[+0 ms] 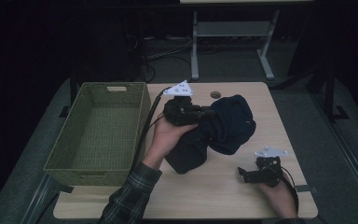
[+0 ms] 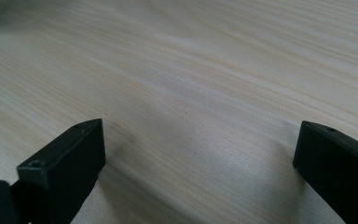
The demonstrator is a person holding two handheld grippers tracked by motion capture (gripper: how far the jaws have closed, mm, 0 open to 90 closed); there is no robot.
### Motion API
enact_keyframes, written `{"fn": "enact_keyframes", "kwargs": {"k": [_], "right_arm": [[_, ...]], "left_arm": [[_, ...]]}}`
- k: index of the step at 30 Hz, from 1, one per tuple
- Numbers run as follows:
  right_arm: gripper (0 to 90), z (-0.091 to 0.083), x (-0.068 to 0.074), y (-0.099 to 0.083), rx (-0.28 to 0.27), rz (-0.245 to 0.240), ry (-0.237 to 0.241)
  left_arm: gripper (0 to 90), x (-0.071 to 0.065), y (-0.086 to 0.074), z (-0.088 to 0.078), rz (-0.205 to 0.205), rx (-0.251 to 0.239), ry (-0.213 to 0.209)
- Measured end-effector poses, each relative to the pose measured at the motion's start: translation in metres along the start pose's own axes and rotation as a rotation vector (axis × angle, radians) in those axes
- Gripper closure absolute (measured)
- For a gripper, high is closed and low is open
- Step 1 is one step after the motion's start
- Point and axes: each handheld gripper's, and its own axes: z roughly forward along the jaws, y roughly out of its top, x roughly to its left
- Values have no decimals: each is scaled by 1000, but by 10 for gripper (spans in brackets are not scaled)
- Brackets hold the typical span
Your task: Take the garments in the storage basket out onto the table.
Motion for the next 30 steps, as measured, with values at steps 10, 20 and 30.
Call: {"fn": "enact_keyframes", "kwargs": {"k": [10,20,30], "right_arm": [[20,0,0,0,0,0,2],[20,0,0,0,3,3,0],[20,0,0,0,3,2,0]], "left_arm": [[799,23,-35,28,-101,35,18],[800,48,-69,50,-175,92,82],[800,64,-101,64,-227,164,149]]}}
